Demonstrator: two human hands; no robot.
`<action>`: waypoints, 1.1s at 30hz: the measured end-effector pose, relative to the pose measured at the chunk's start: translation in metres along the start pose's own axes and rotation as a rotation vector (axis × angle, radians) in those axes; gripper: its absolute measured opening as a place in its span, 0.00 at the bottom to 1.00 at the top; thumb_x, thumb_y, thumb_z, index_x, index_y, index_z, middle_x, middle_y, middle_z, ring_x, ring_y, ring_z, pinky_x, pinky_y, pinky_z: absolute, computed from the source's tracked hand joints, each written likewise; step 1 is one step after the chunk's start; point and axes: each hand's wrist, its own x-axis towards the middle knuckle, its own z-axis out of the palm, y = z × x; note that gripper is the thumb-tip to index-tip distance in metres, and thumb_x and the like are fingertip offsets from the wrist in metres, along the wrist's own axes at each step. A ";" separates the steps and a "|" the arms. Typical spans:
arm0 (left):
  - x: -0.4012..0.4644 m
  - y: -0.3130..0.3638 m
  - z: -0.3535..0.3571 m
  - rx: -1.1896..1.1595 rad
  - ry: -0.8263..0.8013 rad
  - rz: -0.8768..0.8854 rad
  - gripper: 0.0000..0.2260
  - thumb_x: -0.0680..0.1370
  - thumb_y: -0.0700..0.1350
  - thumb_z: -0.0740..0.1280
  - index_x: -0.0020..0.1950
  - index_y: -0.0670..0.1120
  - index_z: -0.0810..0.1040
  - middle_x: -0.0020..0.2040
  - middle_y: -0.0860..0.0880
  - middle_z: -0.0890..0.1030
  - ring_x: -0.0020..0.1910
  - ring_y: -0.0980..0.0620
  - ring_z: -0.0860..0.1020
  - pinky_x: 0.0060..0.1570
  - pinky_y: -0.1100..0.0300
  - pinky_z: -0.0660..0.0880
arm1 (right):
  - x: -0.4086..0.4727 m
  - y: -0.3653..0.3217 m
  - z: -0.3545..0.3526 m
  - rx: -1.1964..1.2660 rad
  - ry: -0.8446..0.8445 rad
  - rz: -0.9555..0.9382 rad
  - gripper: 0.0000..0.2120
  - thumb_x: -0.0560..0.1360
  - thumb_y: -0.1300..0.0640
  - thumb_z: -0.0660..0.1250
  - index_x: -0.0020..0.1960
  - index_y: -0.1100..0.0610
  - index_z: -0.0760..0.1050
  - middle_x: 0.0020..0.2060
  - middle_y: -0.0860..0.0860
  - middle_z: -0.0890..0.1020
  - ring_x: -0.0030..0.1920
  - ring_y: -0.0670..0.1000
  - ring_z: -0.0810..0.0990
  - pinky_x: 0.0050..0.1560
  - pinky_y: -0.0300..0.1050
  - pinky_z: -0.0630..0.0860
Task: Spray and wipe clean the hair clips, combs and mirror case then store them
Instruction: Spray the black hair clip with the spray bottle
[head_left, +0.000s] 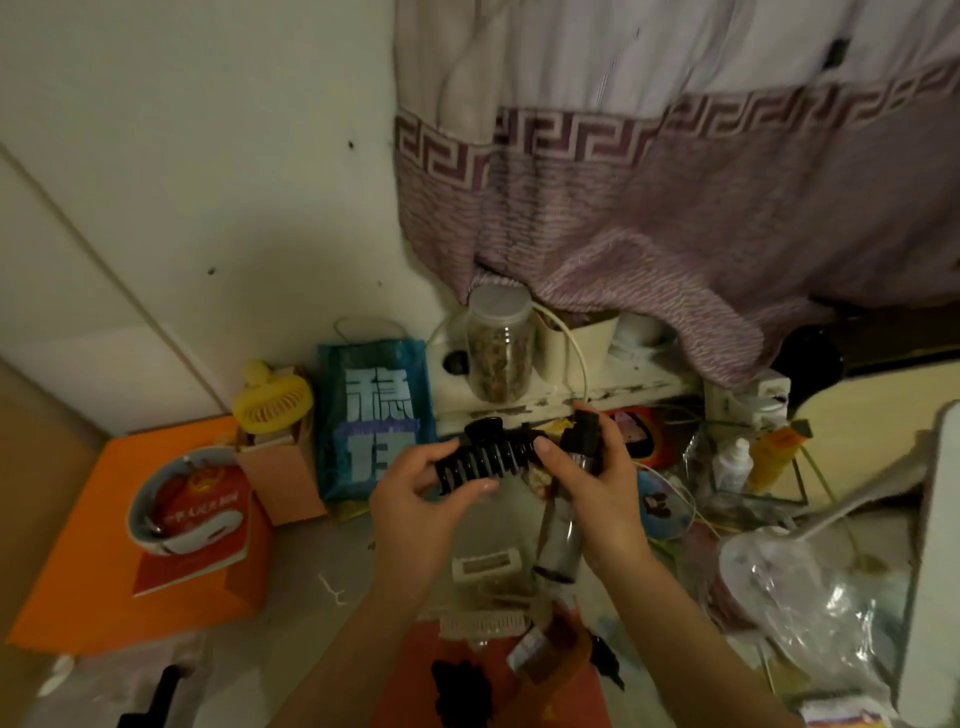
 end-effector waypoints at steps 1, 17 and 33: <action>0.002 0.008 -0.002 -0.007 0.005 -0.009 0.20 0.63 0.47 0.79 0.52 0.55 0.78 0.50 0.59 0.78 0.46 0.69 0.77 0.42 0.80 0.70 | 0.002 -0.008 0.002 -0.006 -0.010 -0.031 0.25 0.70 0.61 0.74 0.64 0.51 0.72 0.42 0.42 0.84 0.43 0.41 0.83 0.36 0.34 0.78; 0.058 0.132 -0.079 -0.107 -0.369 0.190 0.11 0.74 0.45 0.67 0.56 0.55 0.79 0.48 0.58 0.84 0.50 0.59 0.82 0.50 0.66 0.78 | 0.022 -0.145 0.025 -0.109 -0.415 -0.270 0.23 0.69 0.64 0.74 0.60 0.48 0.75 0.38 0.45 0.84 0.40 0.48 0.84 0.34 0.43 0.80; 0.069 0.198 -0.113 -0.292 -0.559 0.089 0.23 0.65 0.52 0.74 0.60 0.51 0.80 0.55 0.48 0.84 0.52 0.46 0.83 0.45 0.58 0.80 | 0.010 -0.227 0.044 -0.061 -0.535 -0.451 0.26 0.64 0.59 0.76 0.60 0.48 0.76 0.45 0.61 0.81 0.41 0.55 0.82 0.34 0.45 0.80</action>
